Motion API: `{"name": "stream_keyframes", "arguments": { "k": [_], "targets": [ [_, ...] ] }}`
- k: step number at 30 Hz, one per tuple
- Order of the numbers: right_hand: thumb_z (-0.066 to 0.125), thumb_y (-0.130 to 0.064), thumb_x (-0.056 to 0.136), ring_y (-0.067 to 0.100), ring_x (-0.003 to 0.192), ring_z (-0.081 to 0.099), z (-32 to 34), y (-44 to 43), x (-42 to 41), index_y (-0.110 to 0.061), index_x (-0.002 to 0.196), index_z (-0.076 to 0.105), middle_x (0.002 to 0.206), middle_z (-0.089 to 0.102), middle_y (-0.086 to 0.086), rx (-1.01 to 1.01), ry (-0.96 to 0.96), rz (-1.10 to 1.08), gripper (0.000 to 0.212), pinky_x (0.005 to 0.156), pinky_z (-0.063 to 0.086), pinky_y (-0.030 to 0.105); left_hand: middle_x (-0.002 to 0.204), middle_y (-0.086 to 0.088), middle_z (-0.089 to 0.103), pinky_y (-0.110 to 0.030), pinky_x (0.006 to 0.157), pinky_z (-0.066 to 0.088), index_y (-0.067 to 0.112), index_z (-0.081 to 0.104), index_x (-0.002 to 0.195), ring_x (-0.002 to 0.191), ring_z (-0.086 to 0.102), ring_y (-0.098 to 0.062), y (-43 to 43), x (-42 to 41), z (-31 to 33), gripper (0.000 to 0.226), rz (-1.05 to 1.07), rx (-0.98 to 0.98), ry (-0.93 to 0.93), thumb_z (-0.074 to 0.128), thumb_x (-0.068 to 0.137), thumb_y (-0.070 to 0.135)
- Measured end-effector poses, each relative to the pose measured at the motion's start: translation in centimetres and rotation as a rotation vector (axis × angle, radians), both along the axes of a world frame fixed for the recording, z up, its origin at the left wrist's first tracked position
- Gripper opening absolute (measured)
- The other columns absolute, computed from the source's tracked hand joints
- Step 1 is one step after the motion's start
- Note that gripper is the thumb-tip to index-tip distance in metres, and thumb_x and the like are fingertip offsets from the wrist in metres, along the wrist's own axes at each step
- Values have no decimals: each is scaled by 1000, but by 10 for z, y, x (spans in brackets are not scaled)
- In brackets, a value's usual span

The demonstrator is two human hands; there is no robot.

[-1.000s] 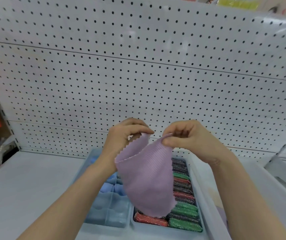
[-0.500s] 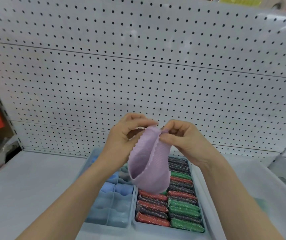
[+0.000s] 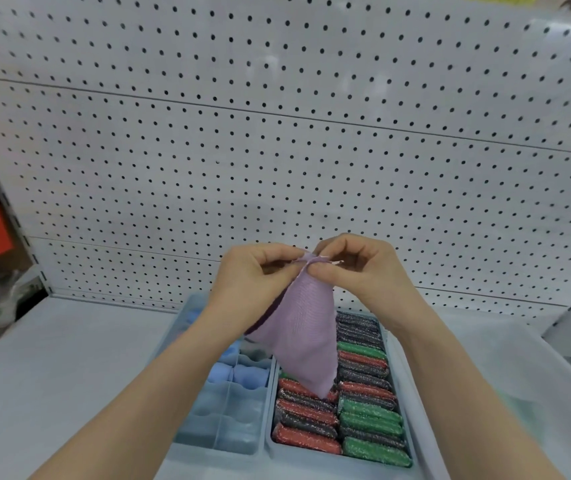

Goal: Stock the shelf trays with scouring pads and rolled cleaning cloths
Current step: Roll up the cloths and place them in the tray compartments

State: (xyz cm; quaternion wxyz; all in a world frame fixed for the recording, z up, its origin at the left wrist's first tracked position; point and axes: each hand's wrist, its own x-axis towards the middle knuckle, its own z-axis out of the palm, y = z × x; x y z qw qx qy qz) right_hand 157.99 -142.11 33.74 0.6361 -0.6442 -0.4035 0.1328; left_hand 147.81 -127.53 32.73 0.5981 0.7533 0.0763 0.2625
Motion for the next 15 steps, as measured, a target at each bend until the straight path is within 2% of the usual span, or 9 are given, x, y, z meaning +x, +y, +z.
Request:
{"name": "stream_keyframes", "arguments": {
  "k": [4,8,10,13,15],
  "targets": [
    [80,-3,73,17,79,66,0,2,3,-7,78,67,82,71,6,-31,26,-8,14,75,54,30,86,7,77,-28,87,56,23,77,94,87,72,-10,0,3,0,17,-1,40,-25,72,84,10],
    [79,1,72,12,72,60,2,0,7,-11,83,62,77,65,-1,-60,57,54,23,68,51,21,82,9,76,-15,82,52,33,69,104,83,71,-4,-1,0,1,29,-47,90,-34,72,85,12],
    [79,0,72,13,73,58,3,-1,9,-12,87,63,79,64,0,-97,70,80,25,68,50,20,81,11,76,-16,84,51,36,65,109,85,70,-3,-1,0,2,33,-45,117,-35,72,85,14],
    [79,-6,70,10,70,60,6,-3,11,-8,82,65,76,66,0,-182,92,137,18,65,49,18,81,16,75,-17,87,50,43,59,114,86,69,0,0,-1,4,41,-64,191,-18,73,85,18],
    [79,-4,72,10,67,58,5,-4,13,-6,81,65,73,65,1,-235,90,143,17,64,48,17,84,16,75,-16,86,50,43,56,120,87,69,0,2,-2,5,43,-108,256,10,72,85,23]
  ]
}}
